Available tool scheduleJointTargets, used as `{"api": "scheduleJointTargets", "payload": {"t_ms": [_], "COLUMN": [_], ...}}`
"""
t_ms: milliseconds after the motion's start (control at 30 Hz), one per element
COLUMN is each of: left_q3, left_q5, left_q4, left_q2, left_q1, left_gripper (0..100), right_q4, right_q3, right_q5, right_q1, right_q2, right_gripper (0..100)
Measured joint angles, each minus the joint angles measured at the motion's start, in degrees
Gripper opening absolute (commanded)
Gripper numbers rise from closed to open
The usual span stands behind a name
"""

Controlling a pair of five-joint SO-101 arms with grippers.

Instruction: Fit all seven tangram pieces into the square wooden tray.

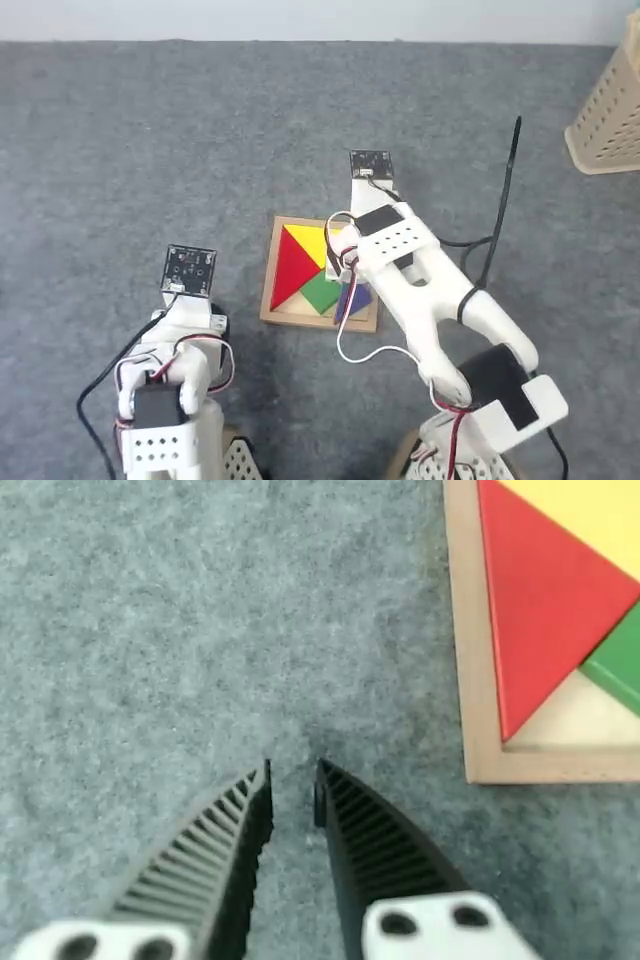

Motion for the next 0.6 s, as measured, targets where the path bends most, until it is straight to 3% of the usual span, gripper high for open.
{"api": "scheduleJointTargets", "payload": {"t_ms": [333, 400, 600], "left_q3": [0.0, 0.0, 0.0], "left_q5": [0.0, 0.0, 0.0], "left_q4": [0.0, 0.0, 0.0], "left_q2": [0.0, 0.0, 0.0], "left_q1": [0.0, 0.0, 0.0], "left_gripper": [7, 7, 7], "right_q4": [0.0, -0.35, -7.47], "right_q3": [0.0, 1.14, 12.22], "right_q5": [0.0, 0.97, 13.01], "right_q1": [0.09, 0.09, 0.09], "right_q2": [-3.87, -6.77, -16.44], "right_gripper": [6.8, 2.8, 0.6]}}
